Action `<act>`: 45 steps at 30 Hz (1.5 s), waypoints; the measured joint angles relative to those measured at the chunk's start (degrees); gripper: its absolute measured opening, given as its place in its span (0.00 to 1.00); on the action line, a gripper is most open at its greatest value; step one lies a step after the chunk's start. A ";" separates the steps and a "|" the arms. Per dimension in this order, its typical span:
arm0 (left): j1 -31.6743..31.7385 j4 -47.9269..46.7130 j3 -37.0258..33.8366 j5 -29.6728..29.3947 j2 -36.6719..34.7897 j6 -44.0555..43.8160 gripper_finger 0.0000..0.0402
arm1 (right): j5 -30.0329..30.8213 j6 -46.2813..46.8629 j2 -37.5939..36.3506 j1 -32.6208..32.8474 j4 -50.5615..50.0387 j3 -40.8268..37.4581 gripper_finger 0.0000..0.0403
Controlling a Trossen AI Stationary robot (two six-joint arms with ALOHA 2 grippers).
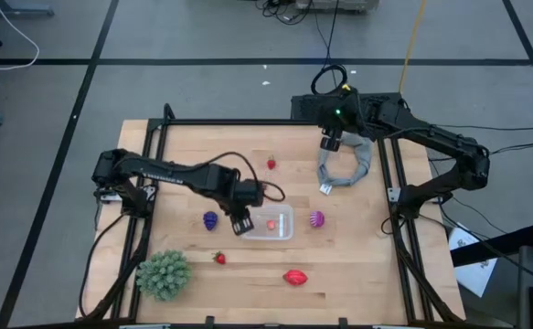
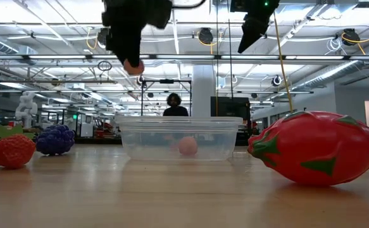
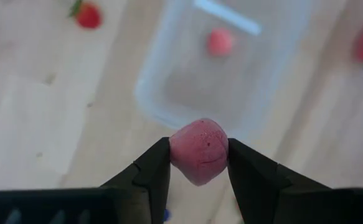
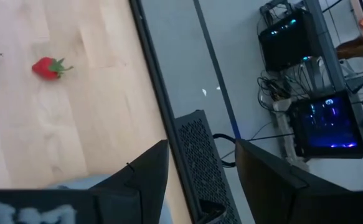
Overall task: Pick and placing Produce into tupperware
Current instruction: Put the peach into the bin
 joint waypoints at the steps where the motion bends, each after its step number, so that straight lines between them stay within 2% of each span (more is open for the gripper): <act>1: -0.69 0.85 0.32 -0.10 -0.01 -0.24 0.36 | 0.00 0.00 0.00 -0.27 0.26 0.00 0.44; 9: -3.54 9.25 0.64 0.09 1.24 -0.34 0.36 | -0.02 0.00 0.00 -2.04 0.32 0.00 0.44; 26: -1.33 10.20 0.55 3.37 12.05 4.34 0.36 | -0.61 0.69 0.00 -3.67 0.28 0.01 0.44; 45: 2.68 12.51 0.21 3.38 15.17 7.87 0.36 | -0.72 1.96 0.00 -3.51 -0.78 0.02 0.44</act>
